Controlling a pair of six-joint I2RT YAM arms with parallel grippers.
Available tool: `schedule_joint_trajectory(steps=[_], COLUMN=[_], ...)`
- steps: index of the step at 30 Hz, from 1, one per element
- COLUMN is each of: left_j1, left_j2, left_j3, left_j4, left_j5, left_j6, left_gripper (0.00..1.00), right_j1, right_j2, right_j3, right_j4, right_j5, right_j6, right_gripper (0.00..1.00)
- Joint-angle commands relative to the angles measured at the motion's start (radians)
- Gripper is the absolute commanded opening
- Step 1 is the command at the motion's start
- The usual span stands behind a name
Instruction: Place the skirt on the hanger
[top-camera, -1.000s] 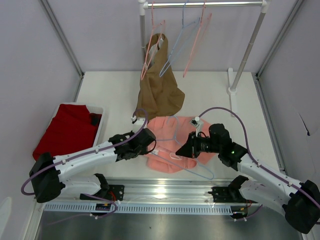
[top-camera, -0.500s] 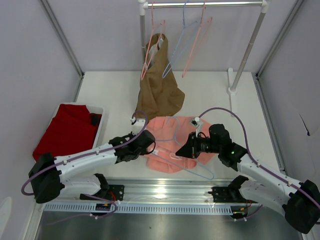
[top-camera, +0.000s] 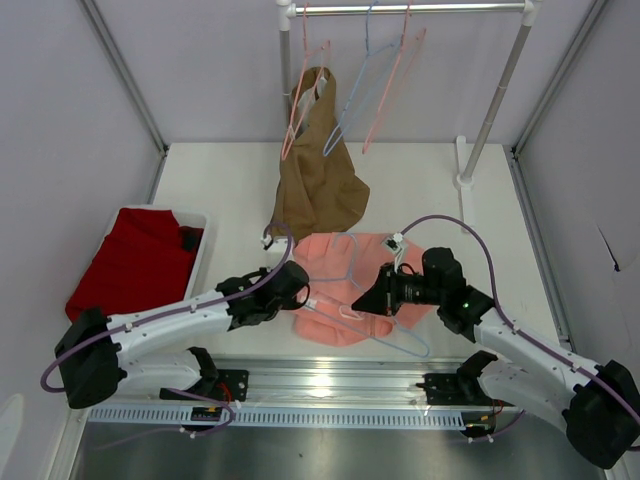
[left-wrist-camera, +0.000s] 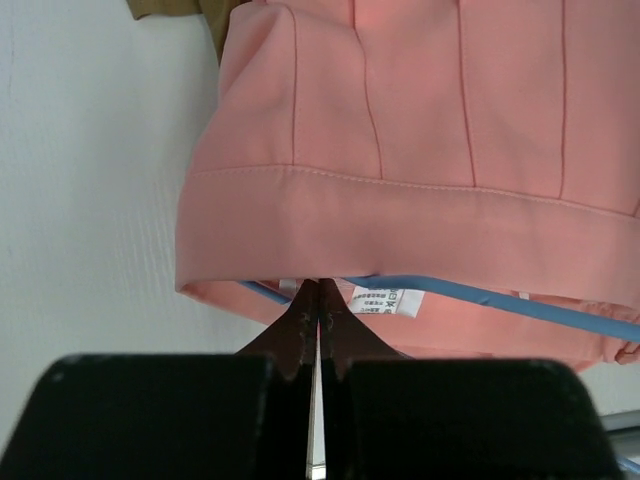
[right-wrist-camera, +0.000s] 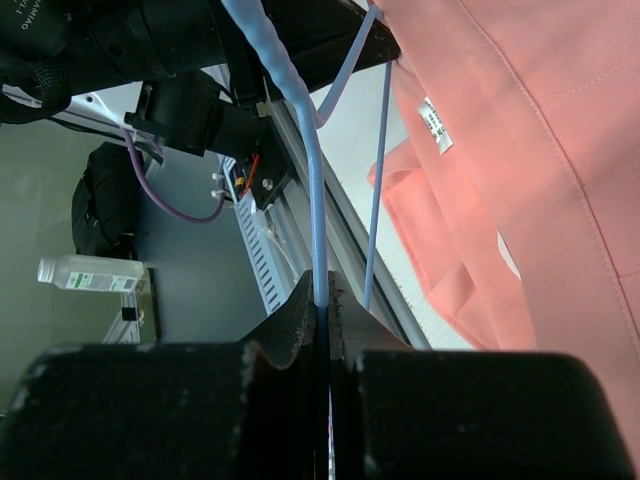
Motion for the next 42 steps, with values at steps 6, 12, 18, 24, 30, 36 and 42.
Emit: schedule_joint_trajectory(steps=[6,12,18,24,30,36,42], left_j1=[-0.012,-0.018,-0.026,-0.032,-0.038,-0.052,-0.072], left_j2=[-0.062,-0.07,-0.07,-0.061,-0.059,-0.047,-0.044], left_j3=[0.03,0.03,0.044,0.055,0.056,0.061,0.076], left_j4=[-0.007,-0.001,0.003,-0.003,0.002,0.04,0.048], left_j5=[0.045,0.074,0.105,0.124,0.136,0.168,0.189], left_j6=[-0.013,-0.011,0.001,0.013,0.021,0.042,0.061], left_gripper=[0.0,0.0,0.0,0.0,0.0,0.0,0.0], right_j1=[-0.035,-0.043,-0.081,-0.101,-0.095,-0.09,-0.13], right_j2=[0.008,0.083,0.158,0.256,0.35,0.396,0.431], right_j3=[-0.019,-0.046,-0.079,-0.102,-0.098,-0.105,-0.144], right_j4=[0.216,0.356,0.48,0.679,0.774,0.799,0.986], right_j5=[-0.12,-0.154,-0.198,-0.281,-0.292,-0.275,-0.315], right_j6=[0.018,0.048,0.072,0.147,0.176,0.169,0.273], right_gripper=[0.0,0.0,0.0,0.0,0.0,0.0,0.0])
